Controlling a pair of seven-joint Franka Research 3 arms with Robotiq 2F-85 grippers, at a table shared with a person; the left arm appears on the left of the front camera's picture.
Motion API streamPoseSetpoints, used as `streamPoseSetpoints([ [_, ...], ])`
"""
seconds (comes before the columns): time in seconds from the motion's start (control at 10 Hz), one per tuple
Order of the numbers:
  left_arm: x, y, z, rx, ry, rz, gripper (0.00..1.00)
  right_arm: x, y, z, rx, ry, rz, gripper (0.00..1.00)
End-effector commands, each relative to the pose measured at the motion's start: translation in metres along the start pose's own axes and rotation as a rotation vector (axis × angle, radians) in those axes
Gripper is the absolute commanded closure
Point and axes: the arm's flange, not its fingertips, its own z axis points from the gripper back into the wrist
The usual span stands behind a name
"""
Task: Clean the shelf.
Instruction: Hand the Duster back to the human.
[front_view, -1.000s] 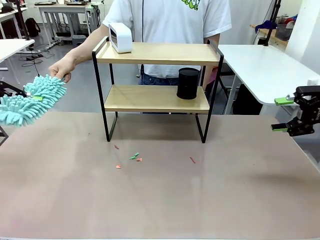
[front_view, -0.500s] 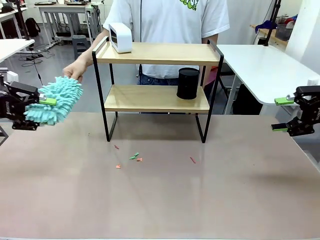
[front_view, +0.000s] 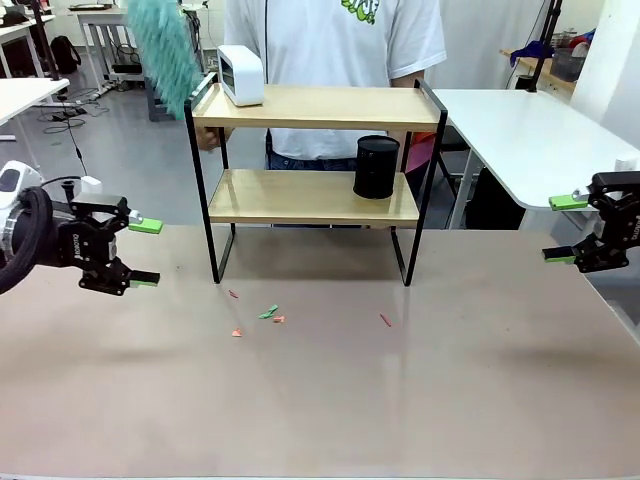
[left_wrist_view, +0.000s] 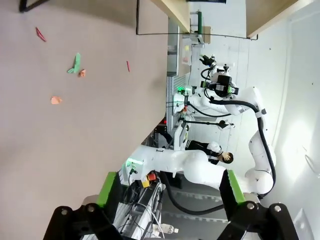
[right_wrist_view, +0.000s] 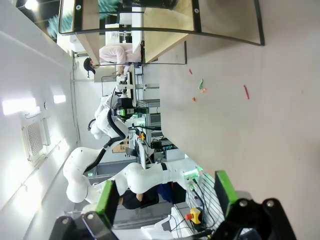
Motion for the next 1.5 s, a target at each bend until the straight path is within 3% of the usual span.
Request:
streamPoseSetpoints([
  [0.0, 0.0040, 0.0039, 0.0006, -0.001, 0.008, -0.012, 0.00, -0.0003, 0.0001, 0.0034, 0.000, 0.003, 0.009, 0.00],
  [1.4, 0.0000, 0.0000, 0.0000, 0.000, 0.000, 0.000, 0.00, -0.0003, 0.0001, 0.0034, 0.000, 0.003, 0.009, 0.00],
])
